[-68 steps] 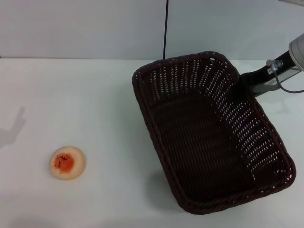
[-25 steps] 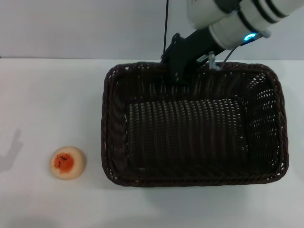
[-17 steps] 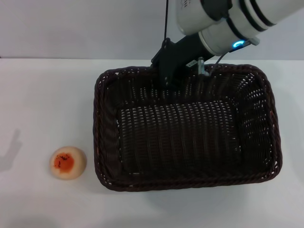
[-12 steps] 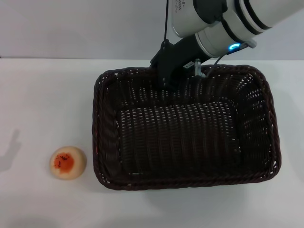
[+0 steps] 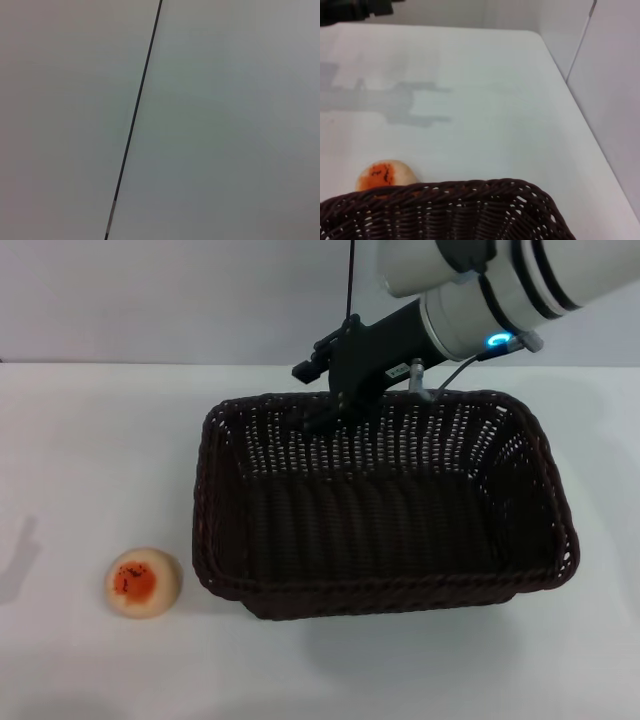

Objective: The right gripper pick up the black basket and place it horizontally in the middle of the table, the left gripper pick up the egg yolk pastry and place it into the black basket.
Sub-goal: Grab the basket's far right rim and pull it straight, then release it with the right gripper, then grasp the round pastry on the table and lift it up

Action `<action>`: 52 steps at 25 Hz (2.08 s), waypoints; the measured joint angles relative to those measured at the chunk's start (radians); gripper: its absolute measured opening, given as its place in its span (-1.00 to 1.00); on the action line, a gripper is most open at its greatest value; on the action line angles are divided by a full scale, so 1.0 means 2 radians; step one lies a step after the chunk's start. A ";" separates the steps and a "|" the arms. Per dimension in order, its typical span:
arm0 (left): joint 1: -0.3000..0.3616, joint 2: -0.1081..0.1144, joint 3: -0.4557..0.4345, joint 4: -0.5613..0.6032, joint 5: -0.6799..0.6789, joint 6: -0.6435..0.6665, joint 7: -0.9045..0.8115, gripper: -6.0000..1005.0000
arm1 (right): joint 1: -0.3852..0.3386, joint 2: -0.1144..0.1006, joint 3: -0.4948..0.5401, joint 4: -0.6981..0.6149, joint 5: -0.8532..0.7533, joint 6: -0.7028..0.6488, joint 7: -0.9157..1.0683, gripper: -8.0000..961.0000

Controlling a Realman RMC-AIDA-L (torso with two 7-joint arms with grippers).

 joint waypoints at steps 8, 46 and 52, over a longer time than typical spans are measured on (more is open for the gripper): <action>-0.003 0.003 0.027 0.027 0.000 0.005 -0.005 0.48 | -0.080 -0.001 0.001 -0.102 0.055 -0.009 0.015 0.43; -0.063 -0.002 0.376 0.111 0.000 -0.119 -0.084 0.43 | -0.420 0.001 -0.066 0.114 0.923 -0.115 -0.522 0.58; -0.065 -0.002 0.382 0.108 0.000 -0.129 -0.083 0.42 | -0.420 0.001 -0.067 0.139 0.924 -0.119 -0.523 0.58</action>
